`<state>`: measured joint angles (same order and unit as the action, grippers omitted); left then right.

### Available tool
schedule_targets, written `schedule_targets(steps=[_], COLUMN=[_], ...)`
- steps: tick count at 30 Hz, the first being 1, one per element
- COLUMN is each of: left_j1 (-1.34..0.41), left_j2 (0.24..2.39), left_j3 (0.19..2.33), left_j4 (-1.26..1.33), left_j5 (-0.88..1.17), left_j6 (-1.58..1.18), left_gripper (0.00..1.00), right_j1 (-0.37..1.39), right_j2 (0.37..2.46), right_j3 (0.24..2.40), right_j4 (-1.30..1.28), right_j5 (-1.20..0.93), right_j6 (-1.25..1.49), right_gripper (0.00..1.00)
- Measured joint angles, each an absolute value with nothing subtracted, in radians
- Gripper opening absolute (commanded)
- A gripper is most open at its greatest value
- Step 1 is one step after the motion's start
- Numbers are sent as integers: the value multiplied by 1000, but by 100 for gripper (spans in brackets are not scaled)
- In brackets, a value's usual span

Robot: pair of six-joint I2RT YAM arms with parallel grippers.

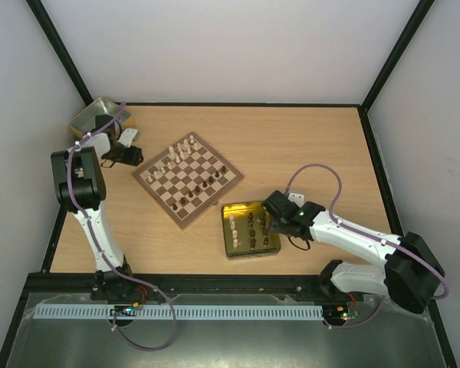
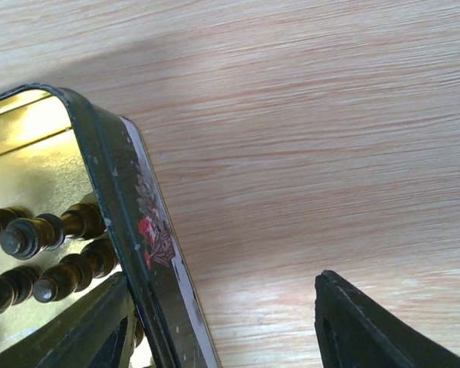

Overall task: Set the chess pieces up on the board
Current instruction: Move the storage box to the center of the board, then move the chessboard to the center of the board.

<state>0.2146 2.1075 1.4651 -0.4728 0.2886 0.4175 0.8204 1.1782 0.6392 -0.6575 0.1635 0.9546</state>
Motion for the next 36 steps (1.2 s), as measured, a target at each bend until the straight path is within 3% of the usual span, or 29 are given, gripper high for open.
schedule_targets(steps=[15, 22, 26, 29, 31, 36], left_j1=[228, 231, 232, 233, 233, 234], left_j2=[2113, 2133, 2149, 2164, 2176, 2197], left_j3=[1465, 1490, 1510, 1530, 1545, 1570], left_j4=[-454, -455, -458, -460, -459, -456], left_j5=[313, 319, 335, 345, 351, 366], left_j6=[429, 443, 447, 447, 443, 437], left_gripper=[63, 47, 41, 36, 29, 8], right_j1=[699, 699, 700, 699, 693, 636], right_j2=[1147, 1124, 1186, 1277, 1370, 1610], right_j3=[635, 779, 857, 934, 1022, 1227], right_j4=[-731, -754, -725, -703, -679, -580], right_j5=[200, 228, 225, 227, 222, 150], right_j6=[1002, 995, 961, 928, 902, 846], right_gripper=[66, 68, 53, 20, 5, 2])
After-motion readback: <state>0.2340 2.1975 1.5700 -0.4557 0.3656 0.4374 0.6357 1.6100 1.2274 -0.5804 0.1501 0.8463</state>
